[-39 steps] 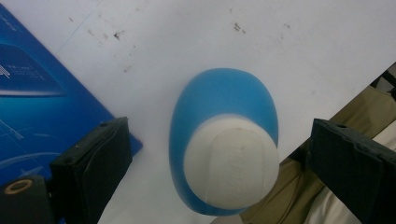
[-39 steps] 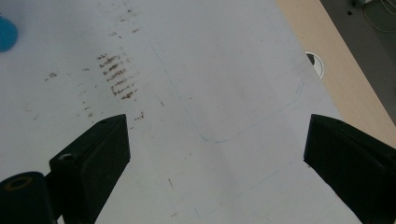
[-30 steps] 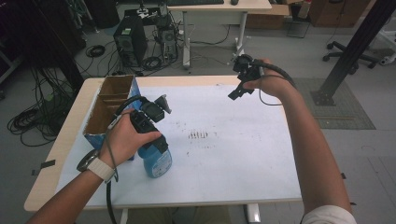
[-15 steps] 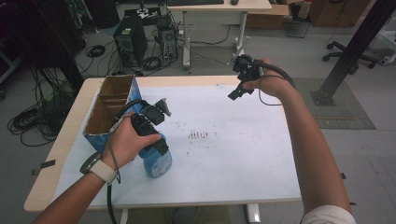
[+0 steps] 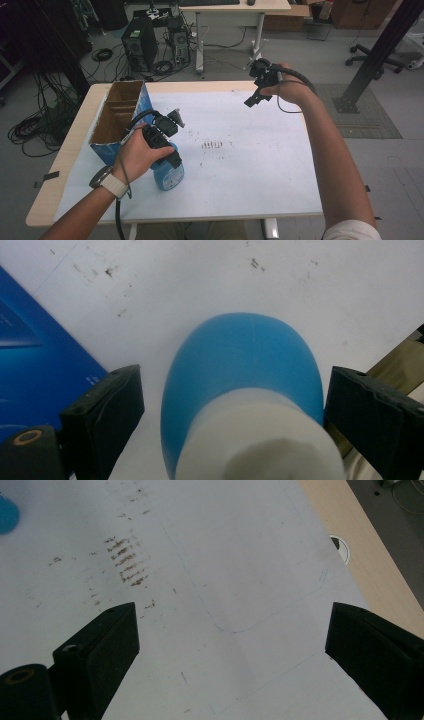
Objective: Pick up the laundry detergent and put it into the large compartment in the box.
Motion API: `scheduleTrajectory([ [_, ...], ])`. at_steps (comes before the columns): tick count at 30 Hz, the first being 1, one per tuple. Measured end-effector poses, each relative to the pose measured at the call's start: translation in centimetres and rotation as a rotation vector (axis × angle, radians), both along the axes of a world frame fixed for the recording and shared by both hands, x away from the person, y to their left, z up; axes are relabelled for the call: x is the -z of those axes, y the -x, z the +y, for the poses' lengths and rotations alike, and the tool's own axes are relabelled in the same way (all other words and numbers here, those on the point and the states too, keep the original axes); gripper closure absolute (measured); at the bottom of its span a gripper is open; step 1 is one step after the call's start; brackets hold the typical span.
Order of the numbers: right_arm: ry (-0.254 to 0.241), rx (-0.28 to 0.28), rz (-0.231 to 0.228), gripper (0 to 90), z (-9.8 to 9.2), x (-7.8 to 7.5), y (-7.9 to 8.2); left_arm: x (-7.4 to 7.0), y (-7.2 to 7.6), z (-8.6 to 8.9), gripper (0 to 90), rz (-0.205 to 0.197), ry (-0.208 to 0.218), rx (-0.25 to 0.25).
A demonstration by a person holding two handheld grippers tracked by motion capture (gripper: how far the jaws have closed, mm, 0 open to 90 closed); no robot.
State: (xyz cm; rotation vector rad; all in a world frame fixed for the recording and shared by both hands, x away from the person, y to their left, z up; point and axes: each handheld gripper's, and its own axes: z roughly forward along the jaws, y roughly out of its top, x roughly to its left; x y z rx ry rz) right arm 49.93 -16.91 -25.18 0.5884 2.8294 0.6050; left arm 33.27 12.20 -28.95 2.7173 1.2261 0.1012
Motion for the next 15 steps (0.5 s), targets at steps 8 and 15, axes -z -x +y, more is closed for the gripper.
scheduleTrajectory([
  [8,0.003,0.004,0.001,7.2,-0.07,-0.02,0.03,0.35,-0.20,0.19,14.3,-0.003,0.007,0.001],
  [15,0.004,0.002,0.002,7.2,-0.07,0.01,0.01,0.45,-0.24,0.18,18.3,0.002,0.007,0.000],
])
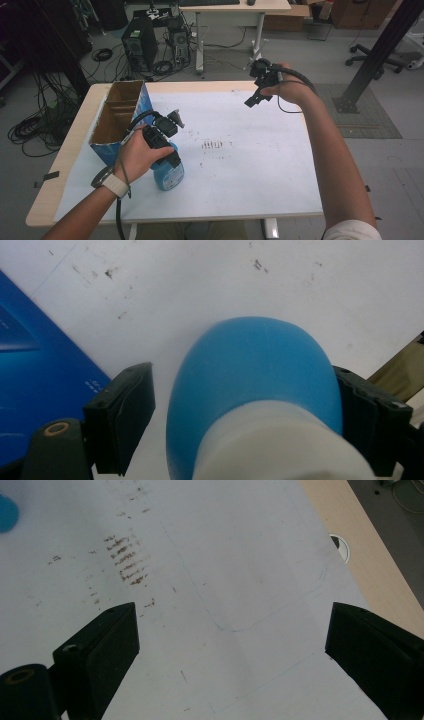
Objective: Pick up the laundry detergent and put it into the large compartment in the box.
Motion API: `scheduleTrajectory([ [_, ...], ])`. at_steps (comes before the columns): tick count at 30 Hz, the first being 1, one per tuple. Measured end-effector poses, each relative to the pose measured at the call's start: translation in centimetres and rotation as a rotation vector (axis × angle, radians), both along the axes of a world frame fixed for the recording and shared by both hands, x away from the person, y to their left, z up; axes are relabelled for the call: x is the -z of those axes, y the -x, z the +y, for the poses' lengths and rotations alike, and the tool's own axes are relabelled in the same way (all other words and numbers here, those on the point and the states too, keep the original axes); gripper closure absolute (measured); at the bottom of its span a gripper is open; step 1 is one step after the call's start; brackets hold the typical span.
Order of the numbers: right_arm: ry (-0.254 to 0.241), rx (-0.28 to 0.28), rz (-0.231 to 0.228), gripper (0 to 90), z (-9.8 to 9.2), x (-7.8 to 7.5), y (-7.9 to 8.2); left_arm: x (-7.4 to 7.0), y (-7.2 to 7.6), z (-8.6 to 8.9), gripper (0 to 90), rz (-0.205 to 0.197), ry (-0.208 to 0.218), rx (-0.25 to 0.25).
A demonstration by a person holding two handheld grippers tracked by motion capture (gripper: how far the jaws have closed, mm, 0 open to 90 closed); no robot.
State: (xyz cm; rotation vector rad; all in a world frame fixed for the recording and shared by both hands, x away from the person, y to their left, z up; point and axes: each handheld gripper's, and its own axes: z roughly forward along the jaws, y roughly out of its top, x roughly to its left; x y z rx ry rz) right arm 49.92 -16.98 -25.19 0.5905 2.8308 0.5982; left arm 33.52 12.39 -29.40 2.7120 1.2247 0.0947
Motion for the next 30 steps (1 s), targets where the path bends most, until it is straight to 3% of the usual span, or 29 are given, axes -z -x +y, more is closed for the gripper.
scheduleTrajectory([
  [16,0.002,-0.003,0.000,7.2,-0.04,0.00,0.05,0.09,0.06,0.02,29.2,-0.010,0.005,-0.016],
  [30,0.003,0.003,0.000,7.2,-0.19,-0.15,0.15,-0.01,0.16,-0.14,33.5,-0.016,0.001,-0.003],
])
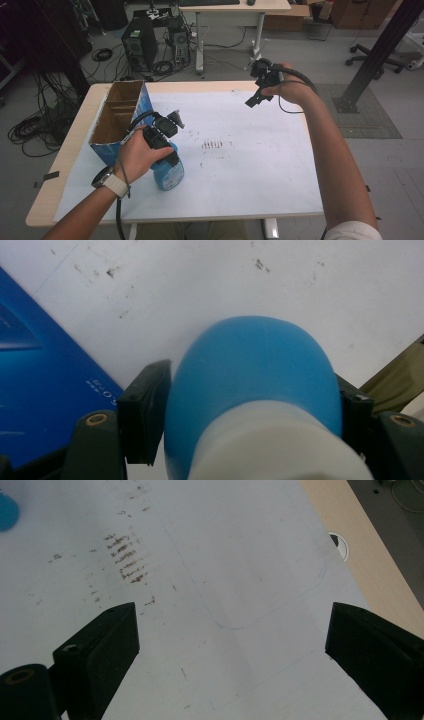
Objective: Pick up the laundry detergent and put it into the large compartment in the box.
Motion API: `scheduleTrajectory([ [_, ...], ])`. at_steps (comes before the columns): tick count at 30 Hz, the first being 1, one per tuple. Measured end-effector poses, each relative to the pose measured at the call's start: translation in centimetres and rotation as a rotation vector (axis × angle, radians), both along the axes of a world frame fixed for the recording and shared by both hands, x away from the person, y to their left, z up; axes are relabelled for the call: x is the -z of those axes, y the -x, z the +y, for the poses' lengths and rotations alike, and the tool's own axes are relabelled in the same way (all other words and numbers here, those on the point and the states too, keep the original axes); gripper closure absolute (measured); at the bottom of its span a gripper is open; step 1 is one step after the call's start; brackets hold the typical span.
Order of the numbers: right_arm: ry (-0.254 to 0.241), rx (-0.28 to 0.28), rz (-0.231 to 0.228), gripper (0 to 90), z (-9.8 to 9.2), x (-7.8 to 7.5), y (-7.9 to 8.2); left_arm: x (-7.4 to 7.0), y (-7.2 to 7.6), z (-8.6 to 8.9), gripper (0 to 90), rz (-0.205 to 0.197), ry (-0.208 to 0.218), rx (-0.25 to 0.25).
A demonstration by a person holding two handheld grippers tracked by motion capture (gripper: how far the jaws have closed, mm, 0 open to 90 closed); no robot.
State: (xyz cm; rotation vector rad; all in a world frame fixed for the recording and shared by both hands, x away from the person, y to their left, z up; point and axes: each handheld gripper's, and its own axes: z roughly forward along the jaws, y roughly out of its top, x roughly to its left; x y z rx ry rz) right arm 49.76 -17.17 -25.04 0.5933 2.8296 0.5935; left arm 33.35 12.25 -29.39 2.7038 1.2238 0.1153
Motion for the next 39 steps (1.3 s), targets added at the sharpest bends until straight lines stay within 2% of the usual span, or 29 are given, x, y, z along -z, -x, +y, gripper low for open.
scheduleTrajectory([
  [2,-0.002,-0.002,-0.001,7.2,0.0,0.0,0.0,0.0,0.1,0.0,36.2,-0.003,0.000,0.001],
  [8,-0.002,-0.001,-0.002,7.2,0.0,0.0,0.1,-0.1,0.1,-0.1,36.6,-0.002,-0.010,0.007],
  [14,-0.003,0.000,-0.004,7.2,-0.1,-0.1,0.2,-0.1,0.3,-0.2,36.9,-0.018,-0.010,0.007],
  [21,-0.008,0.004,-0.002,7.2,-0.2,-0.1,0.2,-0.2,0.3,-0.2,37.0,-0.011,-0.008,0.006],
  [31,-0.012,0.008,-0.002,7.3,-0.5,-0.1,0.3,-1.2,0.3,0.0,37.0,-0.018,0.016,0.000],
  [39,-0.011,0.010,-0.003,7.3,-0.6,-0.2,0.4,-2.0,0.4,-0.1,37.0,-0.014,-0.005,0.007],
])
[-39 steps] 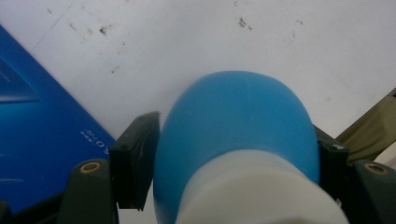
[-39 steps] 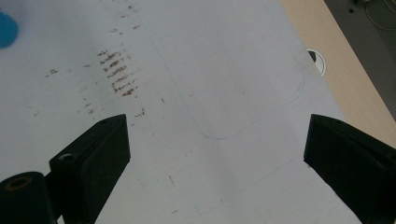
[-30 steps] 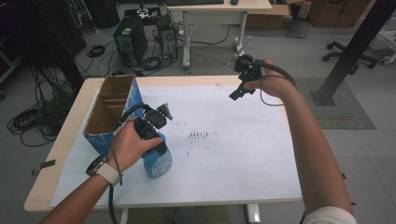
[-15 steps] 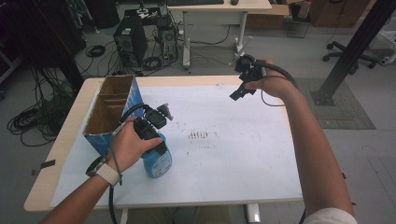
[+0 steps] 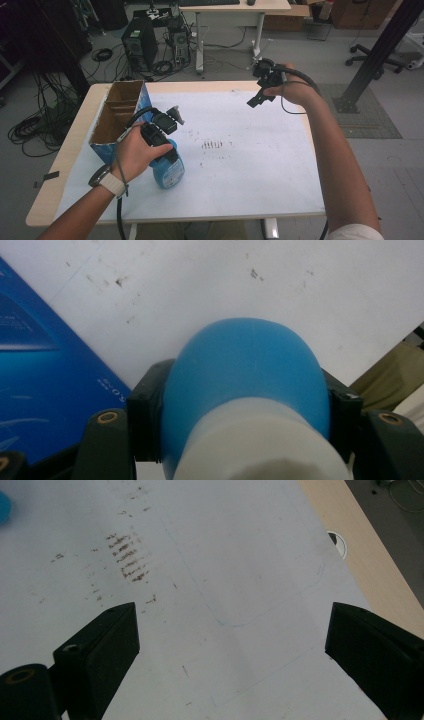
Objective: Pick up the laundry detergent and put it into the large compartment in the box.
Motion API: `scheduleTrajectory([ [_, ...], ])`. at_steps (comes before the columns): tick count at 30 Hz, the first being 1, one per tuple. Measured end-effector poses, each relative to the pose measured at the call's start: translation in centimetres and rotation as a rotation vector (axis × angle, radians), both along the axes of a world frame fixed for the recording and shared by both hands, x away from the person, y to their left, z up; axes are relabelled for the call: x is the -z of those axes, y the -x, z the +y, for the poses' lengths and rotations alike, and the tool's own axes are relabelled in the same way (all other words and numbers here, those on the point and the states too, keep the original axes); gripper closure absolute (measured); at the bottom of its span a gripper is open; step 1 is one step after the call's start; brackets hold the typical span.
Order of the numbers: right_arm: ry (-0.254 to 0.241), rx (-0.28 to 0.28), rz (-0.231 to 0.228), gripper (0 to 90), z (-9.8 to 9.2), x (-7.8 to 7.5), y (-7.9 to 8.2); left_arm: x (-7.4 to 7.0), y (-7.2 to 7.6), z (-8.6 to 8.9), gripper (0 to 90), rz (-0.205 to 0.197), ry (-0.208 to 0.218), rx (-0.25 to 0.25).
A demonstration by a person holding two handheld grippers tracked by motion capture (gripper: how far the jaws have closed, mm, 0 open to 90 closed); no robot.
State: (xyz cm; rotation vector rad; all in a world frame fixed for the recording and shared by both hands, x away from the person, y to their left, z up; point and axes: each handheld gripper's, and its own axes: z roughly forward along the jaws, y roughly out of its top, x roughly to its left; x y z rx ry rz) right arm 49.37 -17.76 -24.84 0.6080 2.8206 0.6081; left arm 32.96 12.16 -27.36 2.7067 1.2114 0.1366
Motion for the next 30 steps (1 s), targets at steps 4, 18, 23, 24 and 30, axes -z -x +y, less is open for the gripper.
scheduleTrajectory([
  [4,-0.001,0.003,-0.001,7.3,-0.1,-0.1,0.0,-0.6,0.0,0.0,37.0,-0.003,-0.004,-0.005],
  [18,-0.003,0.006,-0.002,7.3,-0.4,-0.1,0.2,-2.5,0.0,0.3,37.0,0.000,0.000,-0.026],
  [23,-0.005,0.005,-0.004,7.3,-0.4,-0.1,0.2,-3.4,-0.1,0.4,37.1,-0.003,-0.004,-0.028],
  [24,-0.005,0.005,-0.003,7.3,-0.4,-0.1,0.2,-3.6,0.0,0.4,37.1,-0.005,-0.003,-0.031],
  [30,-0.009,0.001,-0.003,7.3,-0.3,-0.1,0.2,-5.2,-0.3,0.5,37.1,-0.013,-0.015,-0.042],
])
